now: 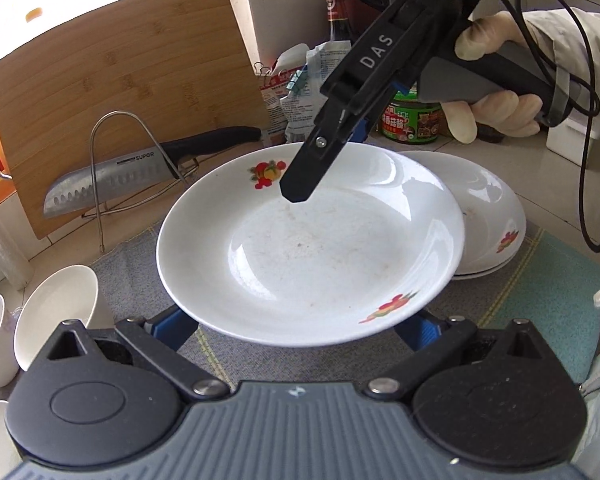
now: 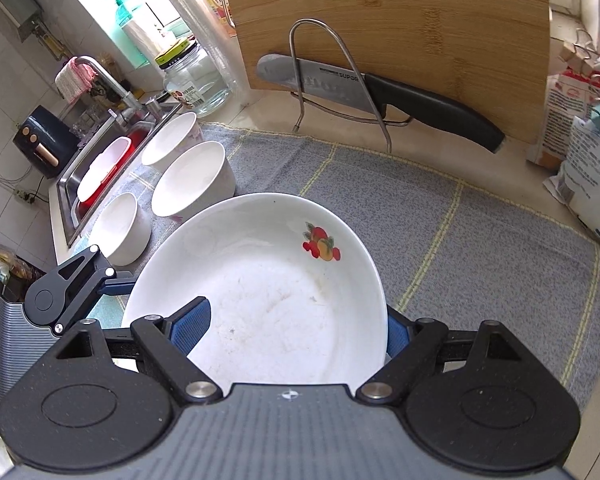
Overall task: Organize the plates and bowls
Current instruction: 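Carry the held plate with the right gripper toward the plate stack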
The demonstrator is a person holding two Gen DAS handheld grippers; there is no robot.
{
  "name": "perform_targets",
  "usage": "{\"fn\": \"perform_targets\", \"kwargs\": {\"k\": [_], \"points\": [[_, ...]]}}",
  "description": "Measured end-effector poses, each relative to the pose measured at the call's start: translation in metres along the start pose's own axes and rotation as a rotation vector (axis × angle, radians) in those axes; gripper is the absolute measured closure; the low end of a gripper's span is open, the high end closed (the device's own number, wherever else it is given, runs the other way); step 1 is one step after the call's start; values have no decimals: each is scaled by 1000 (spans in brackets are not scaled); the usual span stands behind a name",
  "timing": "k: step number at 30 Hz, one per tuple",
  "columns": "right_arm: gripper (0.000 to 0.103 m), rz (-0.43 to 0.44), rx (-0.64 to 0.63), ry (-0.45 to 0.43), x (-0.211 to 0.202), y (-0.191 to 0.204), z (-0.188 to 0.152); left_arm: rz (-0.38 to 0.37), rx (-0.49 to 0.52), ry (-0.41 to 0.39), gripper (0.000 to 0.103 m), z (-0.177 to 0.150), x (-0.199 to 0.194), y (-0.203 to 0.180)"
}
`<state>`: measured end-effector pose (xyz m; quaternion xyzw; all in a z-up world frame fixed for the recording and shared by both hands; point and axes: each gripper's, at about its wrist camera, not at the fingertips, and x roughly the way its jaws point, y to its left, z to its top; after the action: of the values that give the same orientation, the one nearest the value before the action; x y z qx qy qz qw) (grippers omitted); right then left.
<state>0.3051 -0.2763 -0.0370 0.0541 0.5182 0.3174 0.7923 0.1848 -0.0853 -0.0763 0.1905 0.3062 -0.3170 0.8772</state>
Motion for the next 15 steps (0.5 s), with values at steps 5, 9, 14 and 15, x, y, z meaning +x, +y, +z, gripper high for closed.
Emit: {"fn": "perform_targets", "kwargs": {"k": [5, 9, 14, 15], "points": [[13, -40, 56, -23, -17, -7, -23, -58, 45, -6, 1, 4, 3, -14], [13, -75, 108, -45, -31, -14, -42, -112, 80, -12, 1, 9, 8, -25], [13, -118, 169, -67, -48, -25, -62, -173, 125, -19, 1, 15, 19, -37], [13, -126, 180, -71, -51, -27, -66, -184, 133, -20, 1, 16, 21, -39]]}}
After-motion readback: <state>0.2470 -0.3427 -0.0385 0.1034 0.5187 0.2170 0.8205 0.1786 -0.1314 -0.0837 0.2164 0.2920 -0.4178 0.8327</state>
